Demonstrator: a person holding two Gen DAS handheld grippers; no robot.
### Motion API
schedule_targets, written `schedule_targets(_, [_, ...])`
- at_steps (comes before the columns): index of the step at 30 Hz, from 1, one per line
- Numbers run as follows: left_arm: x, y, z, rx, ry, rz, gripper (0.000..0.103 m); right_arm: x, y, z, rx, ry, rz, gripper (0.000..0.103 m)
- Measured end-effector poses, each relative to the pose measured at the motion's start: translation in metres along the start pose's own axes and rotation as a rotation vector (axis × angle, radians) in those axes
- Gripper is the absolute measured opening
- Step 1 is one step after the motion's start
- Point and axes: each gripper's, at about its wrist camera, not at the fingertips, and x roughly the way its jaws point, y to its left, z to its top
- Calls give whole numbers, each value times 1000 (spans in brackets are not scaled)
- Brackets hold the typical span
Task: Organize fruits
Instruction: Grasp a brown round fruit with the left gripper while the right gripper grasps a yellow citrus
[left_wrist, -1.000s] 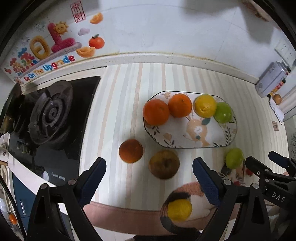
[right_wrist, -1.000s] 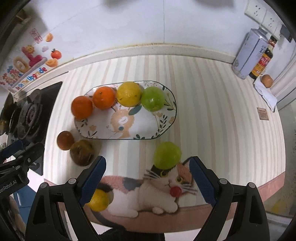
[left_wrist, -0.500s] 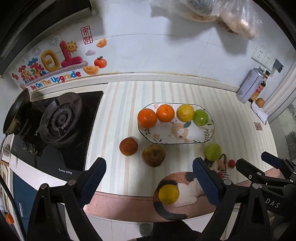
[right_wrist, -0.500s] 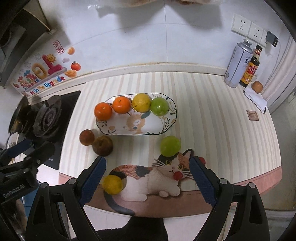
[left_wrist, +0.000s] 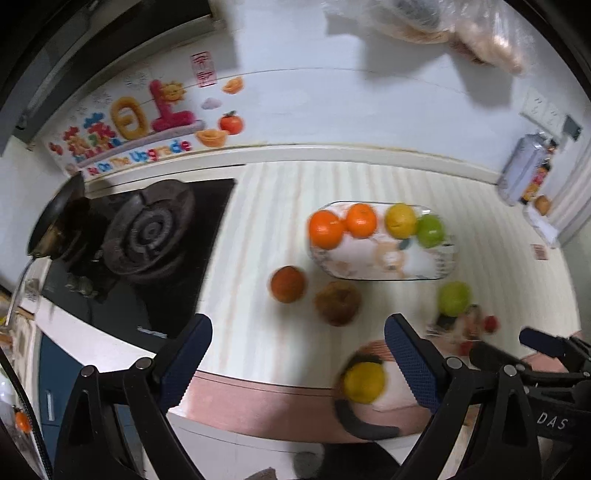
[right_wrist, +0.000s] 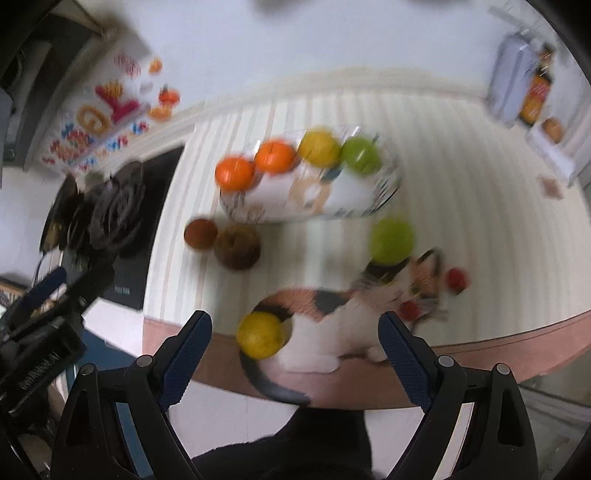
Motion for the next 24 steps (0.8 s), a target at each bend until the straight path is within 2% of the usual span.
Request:
schedule_targets(6, [41,30,-10,-44,68,101,96,97,22,-6,-29,194,42,94])
schedule_targets(10, [68,52,-11,-70,131,166,96,149,33,-12,-53,299,33,93])
schedule_targets(12, [80,60,-9,-84,160,164,96,166,37,-17,-66,334,22,85])
schedule_targets(13, [85,63,-8,-89,171,165,96,172,39,-19,-72,348,19,73])
schedule_targets(14, [91,66,-4,-94,187,154,96,178,40,-22,-81,361,12,66])
schedule_targets(16, [104,70,3,-106,223,126,96,182,42,-25,-98,358,15,63])
schedule_targets(18, [120,71,13,-119,270,89,96,181,41,-24,-111,344,8,63])
schedule_targets(24, [176,63,42,-185,420,-37,96,171,9,-4,-33,300,3,63])
